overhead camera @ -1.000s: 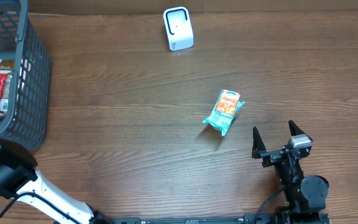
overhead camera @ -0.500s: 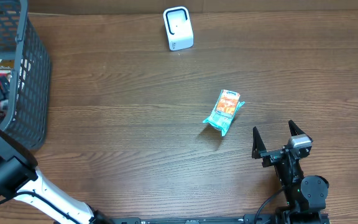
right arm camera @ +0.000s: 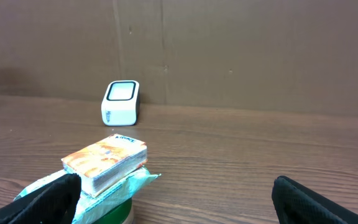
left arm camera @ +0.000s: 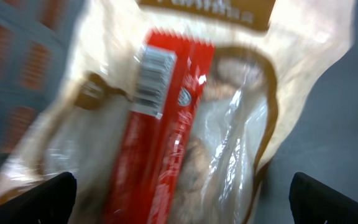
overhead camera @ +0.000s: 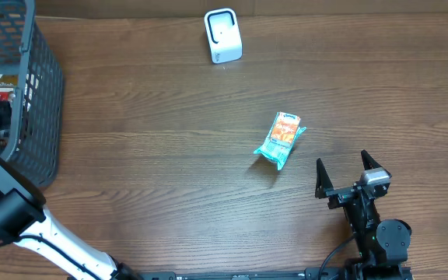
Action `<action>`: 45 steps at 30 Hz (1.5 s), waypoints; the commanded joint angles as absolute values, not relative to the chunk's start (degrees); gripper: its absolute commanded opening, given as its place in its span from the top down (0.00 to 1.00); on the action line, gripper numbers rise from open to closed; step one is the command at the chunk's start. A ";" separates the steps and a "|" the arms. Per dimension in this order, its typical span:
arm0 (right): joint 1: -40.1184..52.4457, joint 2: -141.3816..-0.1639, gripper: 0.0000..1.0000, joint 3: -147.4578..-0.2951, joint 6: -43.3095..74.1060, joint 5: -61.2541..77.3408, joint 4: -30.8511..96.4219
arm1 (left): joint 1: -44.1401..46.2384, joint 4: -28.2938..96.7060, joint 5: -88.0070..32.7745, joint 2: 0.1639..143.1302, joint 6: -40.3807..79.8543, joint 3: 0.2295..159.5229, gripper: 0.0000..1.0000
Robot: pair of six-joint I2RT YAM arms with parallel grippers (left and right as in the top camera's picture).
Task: Scan the item barcode
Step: 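Reach the left gripper back into the basket and grasp the beige pouch, then carry the beige pouch with red stick to the table and release it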
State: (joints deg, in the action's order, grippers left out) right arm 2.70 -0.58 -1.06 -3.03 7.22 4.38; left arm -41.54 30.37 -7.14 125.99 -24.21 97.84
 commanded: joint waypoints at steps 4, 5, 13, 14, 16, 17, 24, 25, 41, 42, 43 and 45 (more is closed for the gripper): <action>2.55 -0.23 0.00 -0.45 -3.09 6.96 4.19 | -41.23 32.14 -6.44 132.57 -23.53 97.47 0.01; 2.55 -0.23 0.00 -0.45 -3.09 6.96 4.19 | -41.21 32.80 -6.42 132.99 -23.55 97.47 0.04; 2.55 -0.23 0.00 -0.45 -3.09 6.96 4.19 | -41.12 35.73 -6.44 132.94 -23.53 98.39 0.77; 2.55 -0.23 0.00 -0.45 -3.07 6.96 4.19 | -41.10 36.23 -6.46 132.92 -23.22 98.74 0.82; 2.55 -0.23 0.00 -0.45 -3.09 6.96 4.19 | -41.12 36.91 -6.48 132.40 -21.08 99.42 0.90; 2.55 -0.23 0.00 -0.45 -3.09 6.96 4.19 | -41.10 37.08 -6.81 131.57 -19.99 99.83 0.93; 2.55 -0.23 0.00 -0.45 -3.09 6.96 4.19 | -40.86 36.75 -7.09 121.34 -15.14 101.54 0.96; 2.55 -0.23 0.00 -0.45 -3.09 6.96 4.19 | -40.69 36.47 -7.09 118.89 -14.55 101.54 0.96; 2.55 -0.23 0.00 -0.45 -3.09 6.96 4.19 | -31.14 41.95 -5.21 81.60 1.58 101.54 0.96; 2.55 -0.23 0.00 -0.45 -3.09 6.96 4.19 | -29.65 43.40 -4.75 80.38 1.78 101.54 0.96; 2.55 -0.23 0.00 -0.45 -3.09 6.96 4.19 | -27.75 45.41 -3.84 79.05 2.33 101.54 0.96; 2.55 -0.23 0.00 -0.45 -3.09 6.96 4.19 | -22.48 51.33 -1.78 76.60 3.97 101.51 0.96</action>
